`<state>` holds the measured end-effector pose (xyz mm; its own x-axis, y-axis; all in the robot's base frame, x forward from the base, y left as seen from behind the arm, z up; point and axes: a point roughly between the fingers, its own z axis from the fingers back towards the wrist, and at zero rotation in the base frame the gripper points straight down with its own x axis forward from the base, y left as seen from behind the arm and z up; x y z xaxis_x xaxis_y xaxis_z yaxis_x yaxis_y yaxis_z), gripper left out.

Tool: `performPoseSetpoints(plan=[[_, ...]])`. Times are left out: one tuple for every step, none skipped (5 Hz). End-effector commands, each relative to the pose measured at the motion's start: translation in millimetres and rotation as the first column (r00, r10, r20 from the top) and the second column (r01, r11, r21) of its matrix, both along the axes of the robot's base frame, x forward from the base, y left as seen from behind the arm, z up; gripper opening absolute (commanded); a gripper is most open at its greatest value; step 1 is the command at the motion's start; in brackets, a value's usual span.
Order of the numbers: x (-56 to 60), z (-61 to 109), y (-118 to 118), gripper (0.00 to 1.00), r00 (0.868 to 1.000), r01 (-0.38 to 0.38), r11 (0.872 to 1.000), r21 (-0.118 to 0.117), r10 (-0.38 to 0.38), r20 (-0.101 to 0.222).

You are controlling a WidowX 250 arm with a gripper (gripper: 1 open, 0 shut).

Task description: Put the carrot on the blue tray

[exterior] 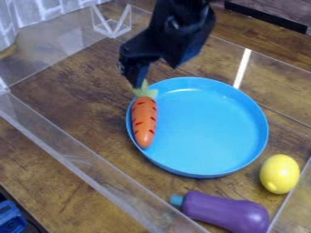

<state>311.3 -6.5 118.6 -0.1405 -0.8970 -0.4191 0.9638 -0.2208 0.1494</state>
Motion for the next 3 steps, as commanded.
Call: performPoseSetpoints(plan=[[-6.3,-10.2,-3.3,1.0,0.998,0.055,0.998,-0.007,-0.055,0.042],[-9.6,-33.5,-3.8,1.0,0.993,0.111,0.994,-0.006,-0.111,0.037],[-17.2,-37.4,-8.2,1.0,0.995,0.091,0.996,-0.008,-0.09,0.033]])
